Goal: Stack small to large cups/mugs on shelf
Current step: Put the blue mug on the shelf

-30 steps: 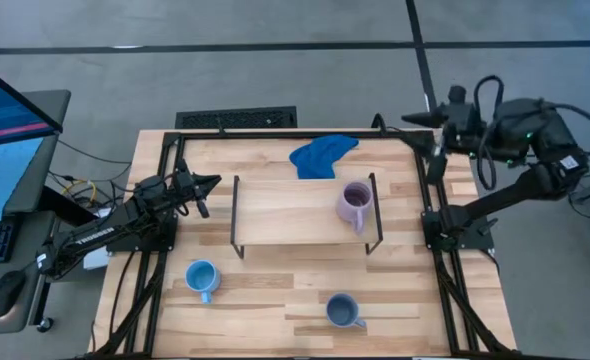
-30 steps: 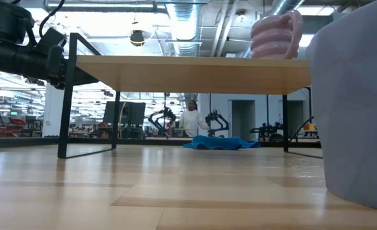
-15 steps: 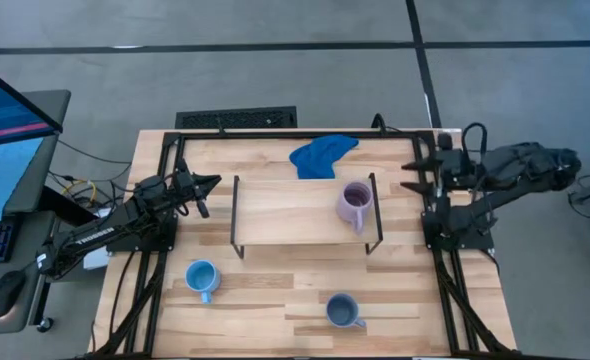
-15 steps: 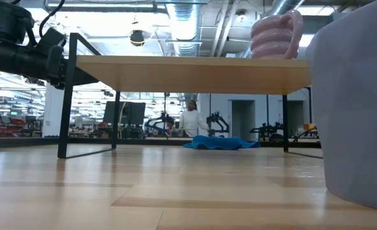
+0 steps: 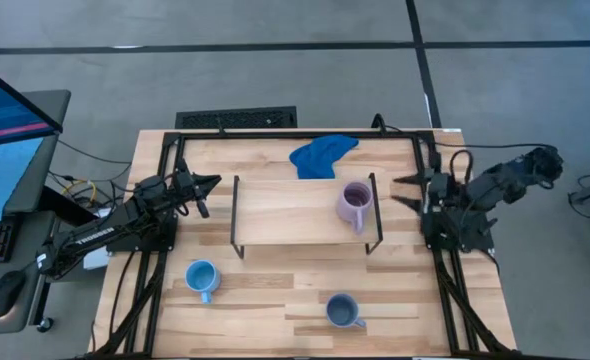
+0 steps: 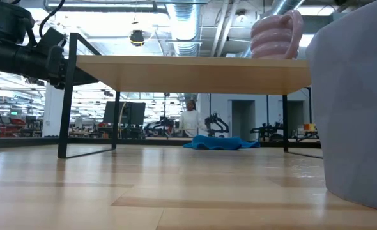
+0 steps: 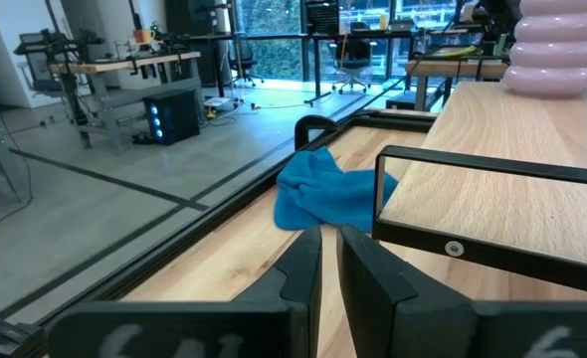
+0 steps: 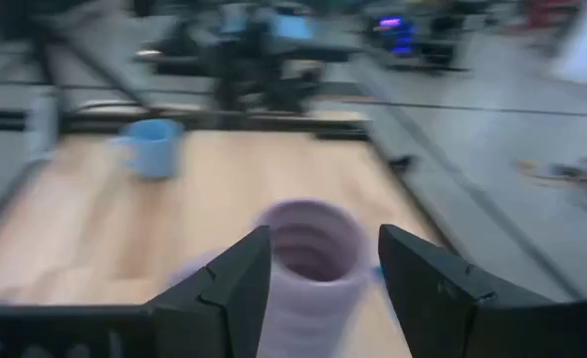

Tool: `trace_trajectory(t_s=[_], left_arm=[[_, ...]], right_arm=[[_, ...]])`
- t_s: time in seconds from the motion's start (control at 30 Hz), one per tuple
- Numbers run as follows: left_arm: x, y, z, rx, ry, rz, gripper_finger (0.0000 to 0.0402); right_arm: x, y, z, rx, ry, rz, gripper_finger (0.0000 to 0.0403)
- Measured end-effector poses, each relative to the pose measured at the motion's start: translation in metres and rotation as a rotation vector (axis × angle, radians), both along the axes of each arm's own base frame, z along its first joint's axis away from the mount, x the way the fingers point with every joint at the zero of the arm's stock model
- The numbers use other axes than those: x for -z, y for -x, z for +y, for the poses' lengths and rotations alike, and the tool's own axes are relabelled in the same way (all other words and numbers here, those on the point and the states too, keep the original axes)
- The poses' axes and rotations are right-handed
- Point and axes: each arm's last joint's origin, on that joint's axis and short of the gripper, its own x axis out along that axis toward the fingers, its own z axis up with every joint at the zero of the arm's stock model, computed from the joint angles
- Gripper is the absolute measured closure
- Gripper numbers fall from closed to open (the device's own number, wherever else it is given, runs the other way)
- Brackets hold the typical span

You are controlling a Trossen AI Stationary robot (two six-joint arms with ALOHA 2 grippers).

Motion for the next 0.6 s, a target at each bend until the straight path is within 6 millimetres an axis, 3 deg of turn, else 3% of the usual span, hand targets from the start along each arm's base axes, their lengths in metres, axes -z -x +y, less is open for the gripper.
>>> trace_trajectory(t_s=[0.13,0.33,0.6], left_arm=[[0.000,0.000,0.000,0.000,0.000,0.001,0.0374],[0.000,0.000,0.000,0.000,0.000,0.000,0.0374],[0.000,0.000,0.000,0.000,0.000,0.000,0.0374]], right_arm=[[-0.003,0.009,-0.005,0.008,-0.017,-0.035,0.0193],[-0.006,0.028,-0.012,-0.128,-0.098,-0.102,0.0193],[0.016,0.026,-0.008,-0.218,-0.114,-0.077,0.0193]])
